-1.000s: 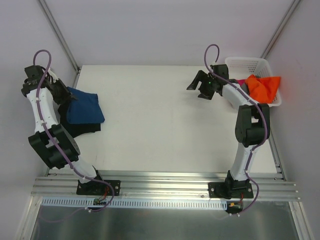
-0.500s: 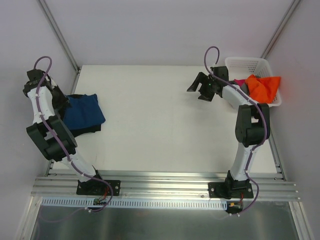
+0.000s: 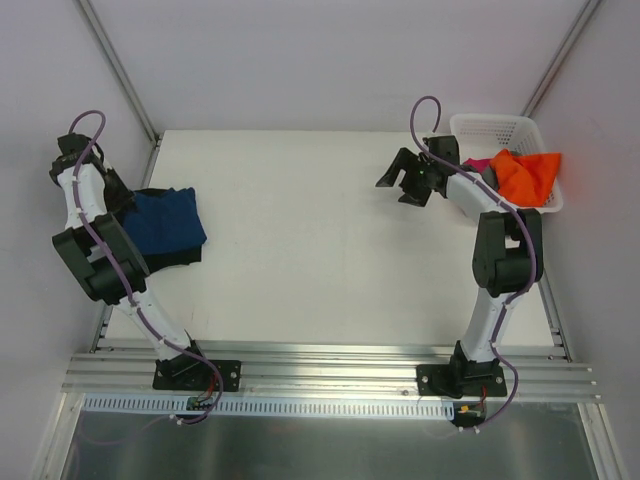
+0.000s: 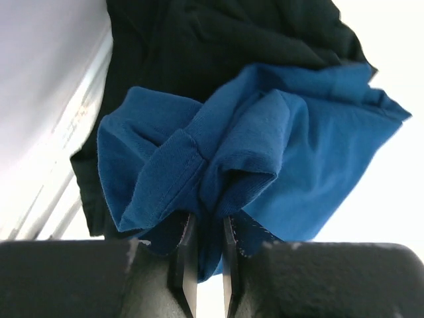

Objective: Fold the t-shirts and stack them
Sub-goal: Neatly place the folded tshirt to the corner

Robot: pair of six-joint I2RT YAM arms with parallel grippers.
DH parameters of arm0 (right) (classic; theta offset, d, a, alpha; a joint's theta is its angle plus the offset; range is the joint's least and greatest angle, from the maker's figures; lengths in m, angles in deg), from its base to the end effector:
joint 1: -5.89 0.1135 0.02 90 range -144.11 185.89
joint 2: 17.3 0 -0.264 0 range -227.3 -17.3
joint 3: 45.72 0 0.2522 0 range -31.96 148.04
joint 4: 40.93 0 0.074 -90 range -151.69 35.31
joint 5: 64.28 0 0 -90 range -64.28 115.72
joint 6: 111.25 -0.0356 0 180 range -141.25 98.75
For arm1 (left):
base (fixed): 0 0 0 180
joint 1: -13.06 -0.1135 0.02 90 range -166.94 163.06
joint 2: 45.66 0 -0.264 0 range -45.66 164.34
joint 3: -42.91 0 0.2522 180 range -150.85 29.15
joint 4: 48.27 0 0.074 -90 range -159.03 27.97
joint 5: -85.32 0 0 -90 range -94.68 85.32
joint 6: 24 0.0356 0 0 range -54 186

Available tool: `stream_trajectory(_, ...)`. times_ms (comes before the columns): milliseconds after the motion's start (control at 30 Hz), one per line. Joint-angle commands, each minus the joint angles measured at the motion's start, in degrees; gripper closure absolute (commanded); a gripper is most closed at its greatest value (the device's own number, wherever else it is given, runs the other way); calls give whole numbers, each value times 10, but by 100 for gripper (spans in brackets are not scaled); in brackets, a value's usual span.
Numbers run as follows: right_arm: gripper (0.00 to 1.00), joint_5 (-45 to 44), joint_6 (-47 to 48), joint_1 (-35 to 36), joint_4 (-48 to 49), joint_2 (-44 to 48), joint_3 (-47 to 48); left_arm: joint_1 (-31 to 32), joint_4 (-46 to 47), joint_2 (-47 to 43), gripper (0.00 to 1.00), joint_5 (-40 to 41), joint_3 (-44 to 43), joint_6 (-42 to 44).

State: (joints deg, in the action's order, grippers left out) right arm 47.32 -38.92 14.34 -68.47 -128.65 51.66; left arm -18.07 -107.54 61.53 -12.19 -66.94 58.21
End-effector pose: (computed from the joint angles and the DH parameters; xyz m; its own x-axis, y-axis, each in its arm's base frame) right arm 0.4343 0.0778 0.2275 -0.7489 0.1741 -0.6395 -0.1910 0.8673 0.4598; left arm 0.3534 0.2080 0.2862 -0.6470 -0.5477 -0.5305 -0.5437 0.8192 -0.1827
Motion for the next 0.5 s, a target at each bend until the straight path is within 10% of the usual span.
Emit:
stream_trajectory(0,9,-9,11,-1,6,40,-6,4,22,25,100,32,-47,22)
stream_trajectory(467,9,-16,19,4,4,48,-18,39,42,110,100,72,-108,56)
